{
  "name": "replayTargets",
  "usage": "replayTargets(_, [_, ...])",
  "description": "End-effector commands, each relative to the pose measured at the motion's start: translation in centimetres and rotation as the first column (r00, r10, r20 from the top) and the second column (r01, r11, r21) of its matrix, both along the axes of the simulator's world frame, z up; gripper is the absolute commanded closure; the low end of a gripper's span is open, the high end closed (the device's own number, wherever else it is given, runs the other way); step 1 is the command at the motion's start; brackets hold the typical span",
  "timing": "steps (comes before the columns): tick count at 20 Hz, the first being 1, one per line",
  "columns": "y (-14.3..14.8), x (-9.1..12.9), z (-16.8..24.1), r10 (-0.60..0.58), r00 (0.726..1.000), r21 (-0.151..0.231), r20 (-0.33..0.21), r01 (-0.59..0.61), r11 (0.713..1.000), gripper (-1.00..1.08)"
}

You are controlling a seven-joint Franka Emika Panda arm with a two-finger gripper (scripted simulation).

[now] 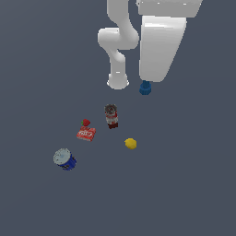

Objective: Pick up a designated object from a clutter of objects.

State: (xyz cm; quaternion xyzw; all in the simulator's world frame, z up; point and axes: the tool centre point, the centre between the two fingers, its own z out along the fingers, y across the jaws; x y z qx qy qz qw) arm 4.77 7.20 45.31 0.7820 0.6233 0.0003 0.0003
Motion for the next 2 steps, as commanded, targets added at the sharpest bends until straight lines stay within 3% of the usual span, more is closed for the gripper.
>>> replayTargets(1, [-0.08, 0.05, -0.1, -0.001, 1.0, 0.0, -0.001, 0.001, 1.0, 1.08])
replayTargets(2, [-0.1, 0.06, -0.12, -0.001, 1.0, 0.0, -0.001, 0.001, 1.0, 1.08])
